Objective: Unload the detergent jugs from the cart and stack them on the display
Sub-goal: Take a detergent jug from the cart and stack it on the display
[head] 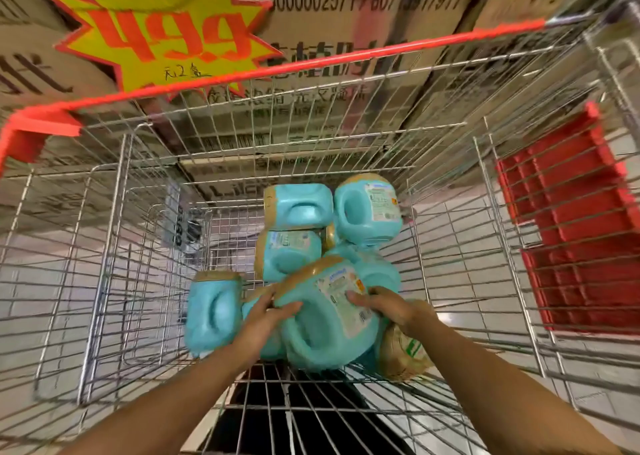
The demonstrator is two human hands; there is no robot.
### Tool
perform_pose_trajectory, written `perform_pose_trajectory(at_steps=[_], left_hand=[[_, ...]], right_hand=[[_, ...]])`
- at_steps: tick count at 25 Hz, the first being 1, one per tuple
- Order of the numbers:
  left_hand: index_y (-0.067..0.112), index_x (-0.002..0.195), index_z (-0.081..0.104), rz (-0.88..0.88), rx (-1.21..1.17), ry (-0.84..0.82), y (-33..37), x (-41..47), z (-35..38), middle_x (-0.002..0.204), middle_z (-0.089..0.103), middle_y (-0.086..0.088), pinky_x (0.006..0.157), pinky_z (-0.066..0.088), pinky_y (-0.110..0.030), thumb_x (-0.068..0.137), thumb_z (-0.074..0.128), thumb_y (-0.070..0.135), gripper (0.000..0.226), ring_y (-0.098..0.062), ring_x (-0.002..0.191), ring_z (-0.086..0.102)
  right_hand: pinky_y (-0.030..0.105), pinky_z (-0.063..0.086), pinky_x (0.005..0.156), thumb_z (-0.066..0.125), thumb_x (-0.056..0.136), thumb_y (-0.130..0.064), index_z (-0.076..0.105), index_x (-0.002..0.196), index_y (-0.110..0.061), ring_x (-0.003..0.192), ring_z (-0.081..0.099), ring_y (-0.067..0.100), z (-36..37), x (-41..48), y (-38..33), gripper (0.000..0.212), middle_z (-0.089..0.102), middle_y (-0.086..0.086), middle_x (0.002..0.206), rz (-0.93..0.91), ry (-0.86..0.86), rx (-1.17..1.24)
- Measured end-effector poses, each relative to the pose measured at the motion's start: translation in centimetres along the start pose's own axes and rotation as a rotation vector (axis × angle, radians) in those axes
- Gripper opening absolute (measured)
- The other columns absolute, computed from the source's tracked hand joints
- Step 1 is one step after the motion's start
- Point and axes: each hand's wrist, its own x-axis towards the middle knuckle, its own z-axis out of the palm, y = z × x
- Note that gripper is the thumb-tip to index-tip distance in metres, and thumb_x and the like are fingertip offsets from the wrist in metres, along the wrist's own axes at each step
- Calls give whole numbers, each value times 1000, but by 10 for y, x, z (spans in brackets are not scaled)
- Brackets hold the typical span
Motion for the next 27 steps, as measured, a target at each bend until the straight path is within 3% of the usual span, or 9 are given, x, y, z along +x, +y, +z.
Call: perform_pose_trajectory(at_steps=[3,6,10,13,18,21,23,25,27], left_hand=[[15,116,62,55,-260,19,31,-10,6,83,76,4,53,55,-22,83,65,12,32,-10,69,72],[13,120,62,78,-375,-40,65,-22,0,91,75,-5,59,59,-32,77,65,31,47,-19,73,72],[11,121,59,70,-377,-180,96,-45,-17,101,69,-9,69,57,-38,76,57,41,54,-23,74,66],[14,130,52,267,-399,-189,115,-67,-17,107,69,-9,69,58,-36,76,58,36,59,-23,77,68],[19,134,49,490,-379,-164,144,-105,-11,126,65,-11,81,59,-44,81,65,36,58,-24,104,65],[34,136,50,583,-254,-168,153,-117,-21,116,69,9,73,56,-34,81,64,57,61,-10,96,69],[41,139,45,605,-164,-131,158,-117,-25,113,71,6,82,52,-41,82,52,57,60,-13,94,68],[35,142,42,565,-113,-177,159,-117,-20,123,68,-3,92,50,-44,71,68,51,77,-17,104,66],[19,138,48,399,-230,-280,154,-122,-8,118,70,-11,76,59,-37,39,92,48,113,-20,96,71]], right_hand=[[20,55,64,71,76,-45,70,102,-16,80,73,10,15,-22,-31,39,76,-2,94,-44,-4,62],[18,51,56,77,75,-46,67,108,-16,77,72,7,34,-56,-69,46,76,-5,94,-114,71,90],[33,56,84,86,59,-51,64,114,-18,104,66,21,60,-112,-103,67,68,5,113,-295,338,86],[43,44,103,82,63,-55,57,124,-21,119,53,24,81,-149,-113,74,56,7,129,-434,511,-42],[39,16,118,64,54,-74,17,153,-19,141,17,22,143,-183,-119,123,22,7,153,-715,816,-405],[46,36,109,82,55,-45,40,141,-10,129,46,29,134,-187,-129,102,50,13,138,-740,684,-64],[45,55,85,83,54,-30,58,122,-12,101,67,30,120,-190,-130,74,68,16,115,-719,379,367],[39,58,72,84,52,-30,64,116,-12,90,71,30,115,-191,-121,70,73,14,105,-687,188,492],[40,58,76,84,52,-30,65,116,-16,94,71,31,119,-193,-117,68,74,11,106,-684,152,439]])
